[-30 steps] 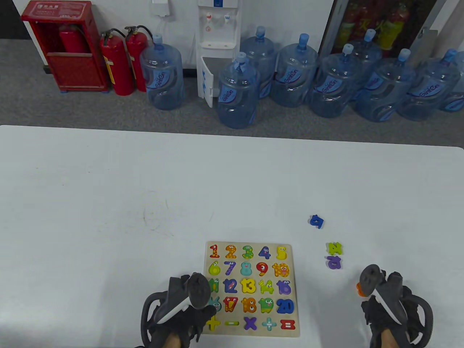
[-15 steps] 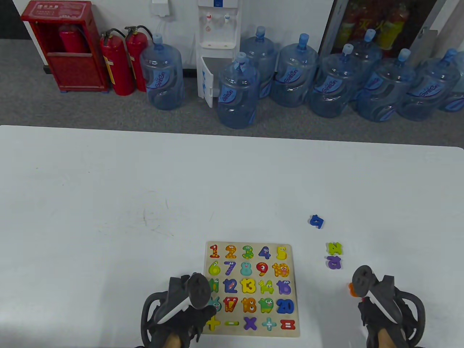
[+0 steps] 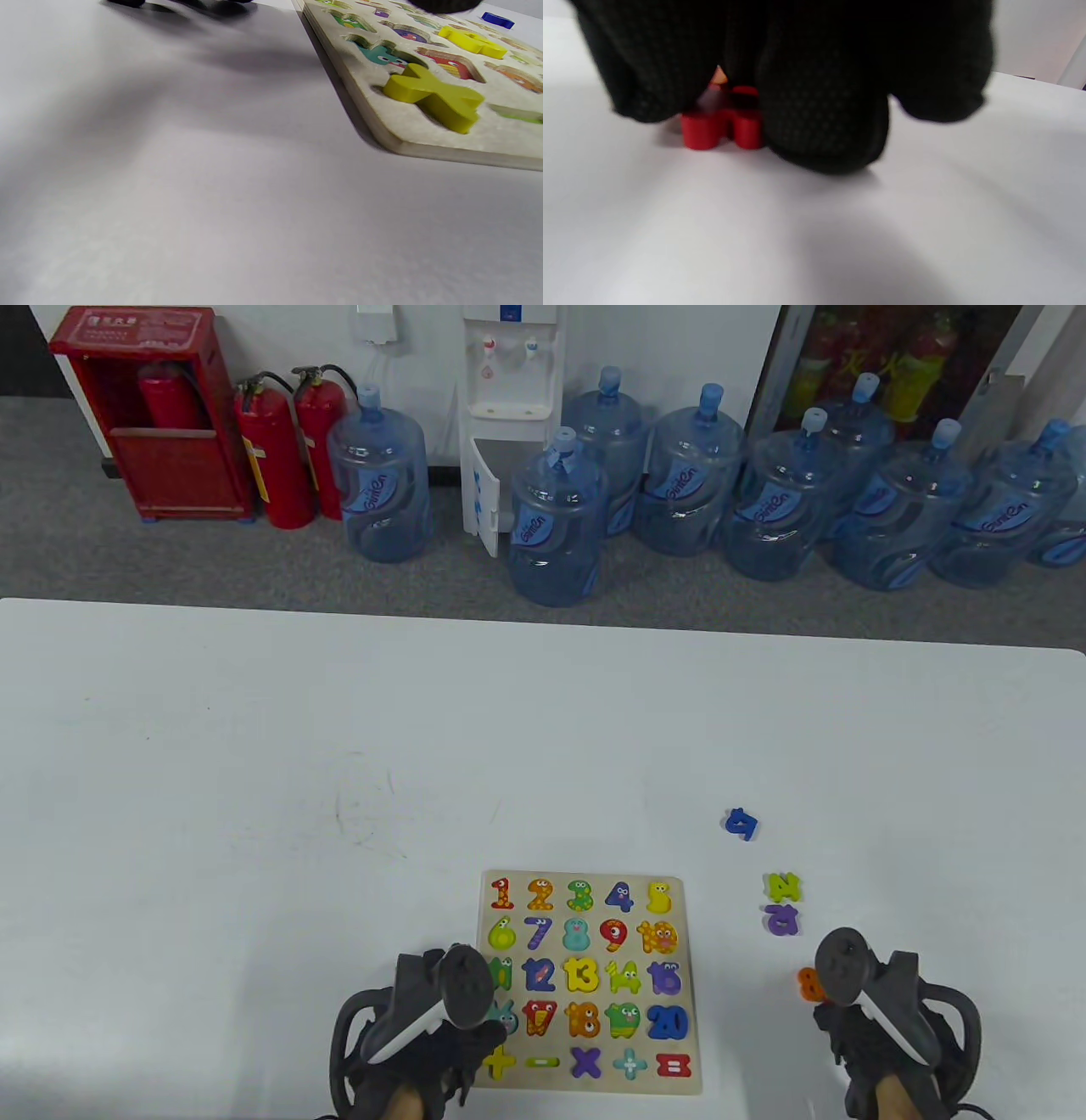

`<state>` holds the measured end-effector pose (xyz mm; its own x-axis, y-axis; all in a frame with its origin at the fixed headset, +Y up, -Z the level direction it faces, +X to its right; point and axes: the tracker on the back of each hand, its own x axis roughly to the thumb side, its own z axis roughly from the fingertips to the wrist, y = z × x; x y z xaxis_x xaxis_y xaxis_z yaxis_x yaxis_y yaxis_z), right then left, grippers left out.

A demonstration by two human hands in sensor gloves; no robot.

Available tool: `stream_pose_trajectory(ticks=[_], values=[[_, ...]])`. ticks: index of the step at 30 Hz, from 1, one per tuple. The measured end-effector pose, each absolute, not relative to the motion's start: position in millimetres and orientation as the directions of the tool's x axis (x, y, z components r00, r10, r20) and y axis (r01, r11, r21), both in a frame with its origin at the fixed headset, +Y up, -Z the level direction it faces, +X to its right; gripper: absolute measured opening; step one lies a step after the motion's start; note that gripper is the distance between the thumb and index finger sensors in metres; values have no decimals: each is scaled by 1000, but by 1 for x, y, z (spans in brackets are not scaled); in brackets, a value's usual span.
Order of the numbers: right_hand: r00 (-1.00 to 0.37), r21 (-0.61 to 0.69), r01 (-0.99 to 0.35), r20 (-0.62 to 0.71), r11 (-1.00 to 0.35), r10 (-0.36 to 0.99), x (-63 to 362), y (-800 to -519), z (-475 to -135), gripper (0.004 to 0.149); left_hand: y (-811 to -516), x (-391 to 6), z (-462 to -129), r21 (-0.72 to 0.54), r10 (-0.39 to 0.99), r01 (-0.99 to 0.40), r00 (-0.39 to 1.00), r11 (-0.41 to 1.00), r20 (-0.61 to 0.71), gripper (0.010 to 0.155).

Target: Hold math block puzzle and insert math blocks into matching slots

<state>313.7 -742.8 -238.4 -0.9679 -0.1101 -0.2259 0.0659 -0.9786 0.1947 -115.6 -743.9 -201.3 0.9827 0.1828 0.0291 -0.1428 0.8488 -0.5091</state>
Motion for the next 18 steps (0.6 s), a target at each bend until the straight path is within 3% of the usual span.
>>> stream_pose_trajectory(ticks=[5,10,13,18], values=[[-974,162,-7,-223,-987,-30,315,-737,-236,57,-744,-115,-201,-509,184,-144,983,849,29,86],[-967,98,43,-247,-994,-66,309,-724,-229,58,-744,-115,-201,-509,183,-143,983,849,29,86],[-968,123,44,-242,-991,-73,306,-725,-229,61,-744,-115,-201,-510,183,-143,983,848,29,86],[-945,265,171,-227,-949,-233,301,-742,-234,75,-744,-115,-201,-510,183,-143,983,849,30,86]])
